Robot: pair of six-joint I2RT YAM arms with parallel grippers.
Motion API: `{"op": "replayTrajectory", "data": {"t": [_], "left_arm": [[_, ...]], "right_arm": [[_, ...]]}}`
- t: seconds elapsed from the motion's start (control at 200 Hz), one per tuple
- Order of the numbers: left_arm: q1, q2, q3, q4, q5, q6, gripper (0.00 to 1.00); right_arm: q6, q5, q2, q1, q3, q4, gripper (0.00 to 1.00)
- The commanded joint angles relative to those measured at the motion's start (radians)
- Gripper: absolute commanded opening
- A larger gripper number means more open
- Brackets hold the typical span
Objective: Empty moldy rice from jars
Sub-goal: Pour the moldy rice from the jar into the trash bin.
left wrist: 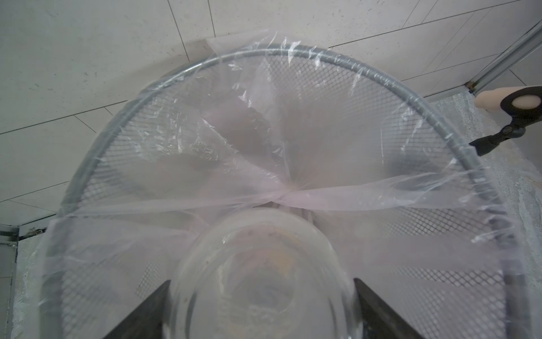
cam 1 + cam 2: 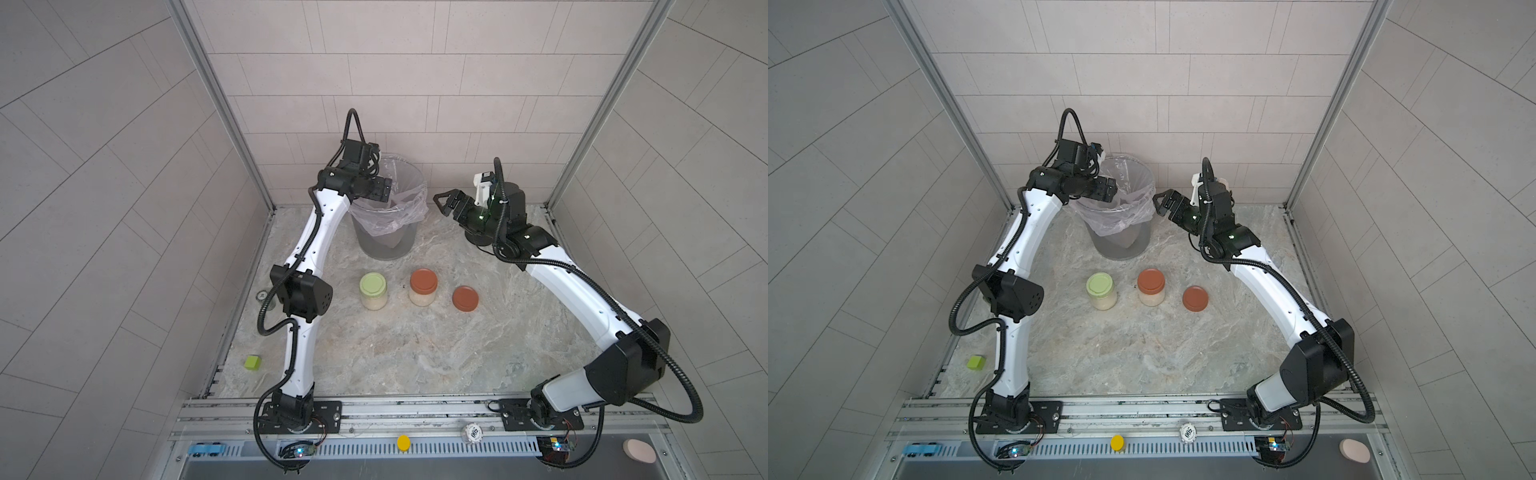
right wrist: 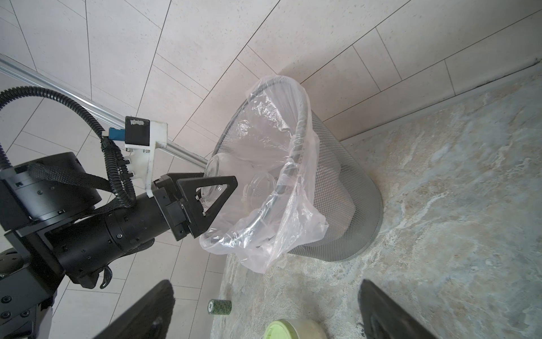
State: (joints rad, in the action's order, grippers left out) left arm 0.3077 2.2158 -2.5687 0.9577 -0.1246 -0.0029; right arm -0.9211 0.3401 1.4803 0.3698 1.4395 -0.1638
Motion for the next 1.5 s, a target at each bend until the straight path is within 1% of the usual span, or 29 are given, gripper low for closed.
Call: {"op": "replayTrajectory", "data": {"t": [0.0, 0.11, 0.185, 0.235, 0.305, 0.37, 0.42, 0.455, 0.535, 0.6, 0.63, 0.68, 0.72, 0.791, 0.861, 0.951, 0.986, 1.031, 1.081, 1.121, 1.186, 1.226, 1.256, 1.281, 1.316, 1.371, 1.406, 1.461, 1.496], "left_arm": [[0.047, 0.028, -0.071, -0.010, 0.008, 0.030, 0.00], [0.039, 0.022, -0.066, 0.012, 0.037, 0.047, 0.00], [0.029, 0.002, -0.021, -0.041, -0.021, 0.007, 0.00], [0.043, 0.014, -0.032, -0.042, -0.050, 0.006, 0.00], [0.061, 0.039, -0.090, 0.010, -0.002, 0.037, 0.00], [0.033, 0.028, -0.082, 0.008, 0.038, 0.014, 0.00], [0.007, 0.007, -0.026, -0.060, -0.027, -0.053, 0.00], [0.005, 0.004, -0.009, -0.081, -0.058, -0.069, 0.00], [0.001, 0.019, -0.058, -0.032, 0.042, -0.071, 0.00], [-0.004, 0.026, -0.055, -0.060, 0.026, -0.153, 0.00], [0.008, 0.039, -0.071, -0.060, 0.021, -0.162, 0.00], [0.031, 0.059, -0.117, -0.031, 0.085, -0.152, 0.00], [0.025, 0.064, -0.129, -0.024, 0.104, -0.184, 0.00], [0.018, 0.038, -0.062, -0.110, 0.011, -0.272, 0.00], [0.045, -0.016, 0.022, -0.221, -0.023, -0.292, 0.00], [0.060, -0.093, 0.139, -0.332, 0.068, -0.289, 0.00], [0.055, -0.067, 0.091, -0.273, 0.111, -0.264, 0.00], [0.039, 0.011, -0.079, -0.113, 0.136, -0.234, 0.00], [0.026, 0.085, -0.230, 0.031, 0.112, -0.223, 0.00], [0.026, 0.102, -0.275, 0.092, 0.098, -0.210, 0.00], [0.025, 0.046, -0.190, 0.070, 0.124, -0.206, 0.00], [0.026, -0.023, -0.043, -0.059, 0.136, -0.235, 0.00], [0.029, -0.067, 0.071, -0.181, 0.095, -0.261, 0.00], [0.035, -0.079, 0.115, -0.239, 0.067, -0.275, 0.00], [0.044, -0.064, 0.082, -0.217, 0.072, -0.261, 0.00], [0.043, -0.024, -0.034, -0.077, 0.138, -0.211, 0.00], [0.032, -0.018, -0.054, -0.058, 0.170, -0.211, 0.00], [0.027, -0.026, -0.005, -0.145, 0.093, -0.246, 0.00], [0.032, -0.015, -0.012, -0.162, 0.066, -0.252, 0.00]], "right_arm": [[-0.007, 0.017, -0.007, -0.006, -0.006, 0.014, 0.99], [-0.010, 0.040, 0.007, -0.003, 0.005, 0.014, 0.99], [-0.006, 0.037, 0.006, -0.002, -0.002, 0.014, 0.99], [-0.007, 0.036, 0.009, -0.002, -0.008, 0.022, 0.99], [-0.013, 0.041, 0.021, 0.000, -0.010, 0.028, 0.99], [-0.015, 0.056, 0.026, 0.001, -0.010, 0.032, 0.99], [-0.013, 0.059, 0.025, 0.003, -0.013, 0.034, 0.99], [-0.013, 0.055, 0.024, 0.006, -0.013, 0.036, 0.99], [-0.008, 0.054, 0.026, 0.006, 0.001, 0.022, 0.99], [0.002, 0.048, 0.024, 0.009, 0.004, 0.019, 0.99], [0.001, 0.042, 0.026, 0.012, 0.004, 0.022, 0.99], [-0.001, 0.045, 0.034, 0.014, 0.009, 0.024, 0.99], [0.000, 0.052, 0.039, 0.014, 0.013, 0.019, 0.99], [0.005, 0.055, 0.041, 0.017, 0.007, 0.025, 0.98], [0.007, 0.053, 0.047, 0.020, 0.007, 0.028, 0.98], [0.011, 0.053, 0.046, 0.020, 0.004, 0.019, 0.98], [0.011, 0.050, 0.042, 0.020, -0.001, 0.018, 0.98], [0.012, 0.045, 0.034, 0.019, -0.006, 0.019, 0.98], [0.018, 0.045, 0.029, 0.020, -0.004, 0.017, 0.98], [0.024, 0.042, 0.026, 0.020, -0.001, 0.013, 0.98], [0.027, 0.042, 0.027, 0.020, 0.005, 0.011, 0.98], [0.028, 0.042, 0.030, 0.020, 0.011, 0.007, 0.98], [0.028, 0.044, 0.034, 0.021, 0.014, 0.006, 0.98], [0.028, 0.044, 0.036, 0.021, 0.017, 0.005, 0.98], [0.027, 0.044, 0.041, 0.023, 0.019, 0.005, 0.98], [0.033, 0.046, 0.041, 0.021, 0.022, -0.009, 0.98], [0.039, 0.044, 0.034, 0.023, 0.016, -0.013, 0.98], [0.037, 0.035, 0.026, 0.024, -0.002, 0.005, 0.98], [0.030, 0.033, 0.029, 0.024, -0.007, 0.018, 0.98]]}}
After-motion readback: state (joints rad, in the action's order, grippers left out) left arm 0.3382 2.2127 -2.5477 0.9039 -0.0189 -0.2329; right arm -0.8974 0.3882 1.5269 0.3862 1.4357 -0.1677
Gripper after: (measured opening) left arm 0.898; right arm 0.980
